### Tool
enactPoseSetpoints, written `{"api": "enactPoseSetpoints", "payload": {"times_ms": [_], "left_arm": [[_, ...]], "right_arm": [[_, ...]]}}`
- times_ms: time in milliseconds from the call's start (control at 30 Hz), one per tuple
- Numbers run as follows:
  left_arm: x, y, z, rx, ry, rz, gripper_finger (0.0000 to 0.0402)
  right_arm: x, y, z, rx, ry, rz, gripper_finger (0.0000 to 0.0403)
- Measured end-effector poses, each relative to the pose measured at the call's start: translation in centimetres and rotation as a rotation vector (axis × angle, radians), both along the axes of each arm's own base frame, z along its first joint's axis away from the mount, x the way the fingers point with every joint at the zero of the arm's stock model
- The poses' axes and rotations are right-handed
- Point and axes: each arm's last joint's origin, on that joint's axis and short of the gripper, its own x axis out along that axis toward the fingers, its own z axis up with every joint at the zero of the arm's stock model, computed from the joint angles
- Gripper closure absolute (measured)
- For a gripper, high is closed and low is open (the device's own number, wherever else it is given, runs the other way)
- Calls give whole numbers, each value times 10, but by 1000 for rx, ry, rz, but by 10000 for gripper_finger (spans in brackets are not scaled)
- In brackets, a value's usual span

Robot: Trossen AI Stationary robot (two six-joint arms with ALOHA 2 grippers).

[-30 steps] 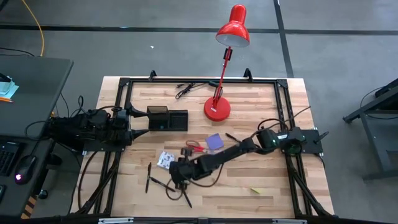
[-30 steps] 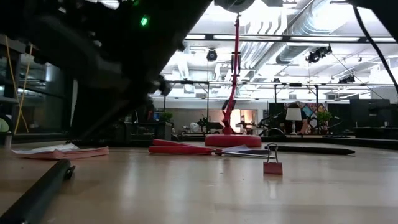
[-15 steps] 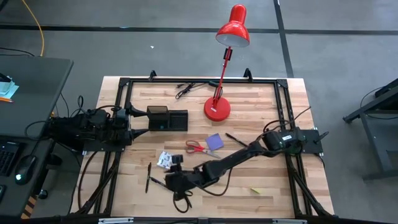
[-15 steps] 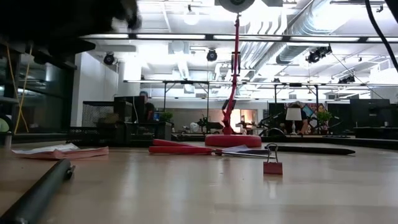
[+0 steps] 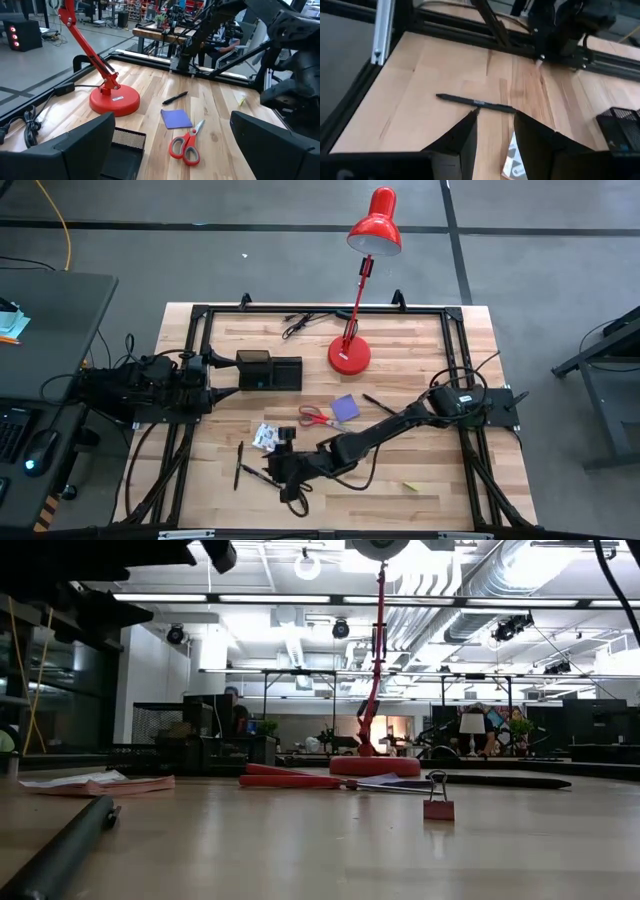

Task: Pick and place office supplies into organizer
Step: Put the pink binder clip into the black desk organizer

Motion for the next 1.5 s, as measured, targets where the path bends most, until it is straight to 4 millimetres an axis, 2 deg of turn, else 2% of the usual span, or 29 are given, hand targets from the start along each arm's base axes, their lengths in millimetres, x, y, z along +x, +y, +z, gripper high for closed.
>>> {"api": "enactPoseSetpoints", "payload": {"times_ms": [100, 167, 300, 400, 567, 767, 867, 967, 1167, 1500], "left_arm": [[0, 0, 0, 0, 1, -2, 21], [0, 0, 0, 0, 5, -3, 21], [0, 0, 0, 2, 4, -4, 21], [0, 0, 0, 1, 2, -6, 21], [0, 0, 0, 2, 2, -4, 21], [1, 0, -1, 5, -2, -2, 21], [4, 0, -7, 7, 5, 2, 21], [6, 1, -12, 11, -1, 31, 21], [8, 2, -13, 11, -1, 56, 21], [7, 2, -14, 11, 8, 56, 21]], "right_arm": [[-13, -5, 13, 12, -125, -3, 281], [-29, -10, 17, 39, -238, 15, 280], [-77, -27, 6, 113, -324, 50, 279], [-109, -40, 7, 218, -386, 32, 279], [-146, -42, -33, 333, -285, -7, 279], [-181, -41, -61, 427, -129, -82, 279], [-192, -46, -60, 516, -116, -126, 279], [-200, -49, -72, 546, -65, -165, 279], [-203, -52, -78, 689, -31, -285, 279], [-202, -50, -78, 845, 39, -261, 279]]}}
